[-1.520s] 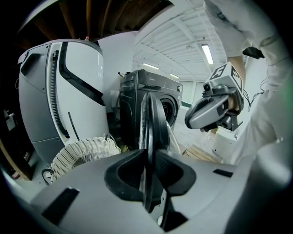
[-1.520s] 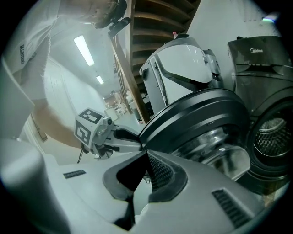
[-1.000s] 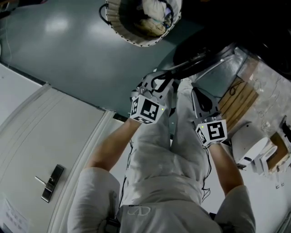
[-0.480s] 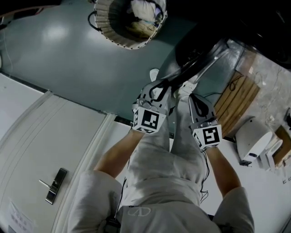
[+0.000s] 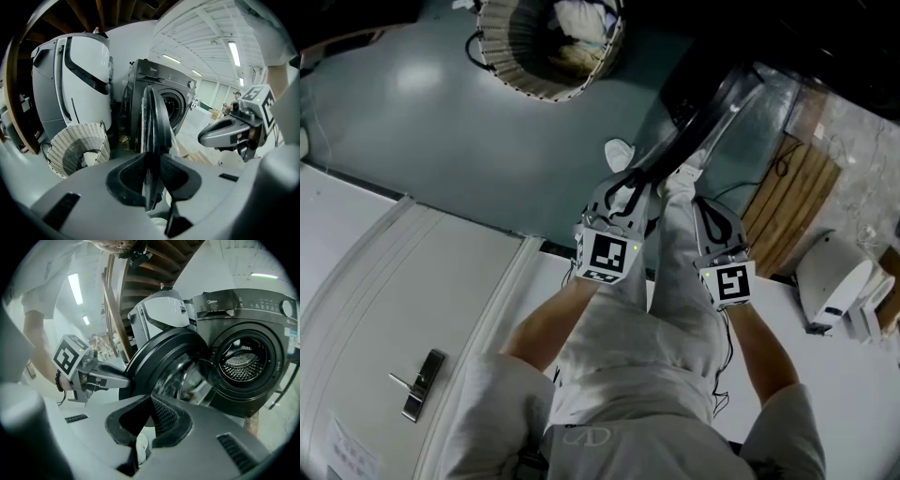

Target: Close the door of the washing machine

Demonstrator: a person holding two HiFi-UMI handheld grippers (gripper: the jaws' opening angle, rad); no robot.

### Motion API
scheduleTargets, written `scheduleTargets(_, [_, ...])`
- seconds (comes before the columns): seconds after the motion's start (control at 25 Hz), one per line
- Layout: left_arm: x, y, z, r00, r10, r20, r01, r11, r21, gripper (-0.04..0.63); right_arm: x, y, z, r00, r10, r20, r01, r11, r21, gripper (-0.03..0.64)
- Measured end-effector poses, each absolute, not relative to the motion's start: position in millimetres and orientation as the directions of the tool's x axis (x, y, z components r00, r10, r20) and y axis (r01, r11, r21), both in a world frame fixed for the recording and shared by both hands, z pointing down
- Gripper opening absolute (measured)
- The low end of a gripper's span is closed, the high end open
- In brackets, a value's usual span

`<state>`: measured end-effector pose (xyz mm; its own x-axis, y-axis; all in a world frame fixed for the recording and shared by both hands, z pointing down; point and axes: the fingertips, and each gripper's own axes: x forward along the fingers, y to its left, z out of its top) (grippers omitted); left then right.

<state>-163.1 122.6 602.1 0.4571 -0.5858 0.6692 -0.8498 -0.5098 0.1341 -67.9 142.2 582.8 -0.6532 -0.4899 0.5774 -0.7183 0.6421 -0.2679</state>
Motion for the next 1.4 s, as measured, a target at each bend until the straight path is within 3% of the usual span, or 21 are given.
scheduleTargets(0.6, [-94, 145, 606, 0.440, -0.524, 0.729, -0.877, -0.424, 0.225, 0.092, 1, 168, 588, -0.588, -0.543, 0.600, -0.777, 0.584, -0.234, 0.011])
scheduleTargets(1.4, [2, 156, 611, 0.519, -0.395, 0.758, -0.847, -0.358, 0.394, 0.130, 41, 217, 622, -0.550, -0.504, 0.666, -0.775, 0.605, -0.181, 0.013])
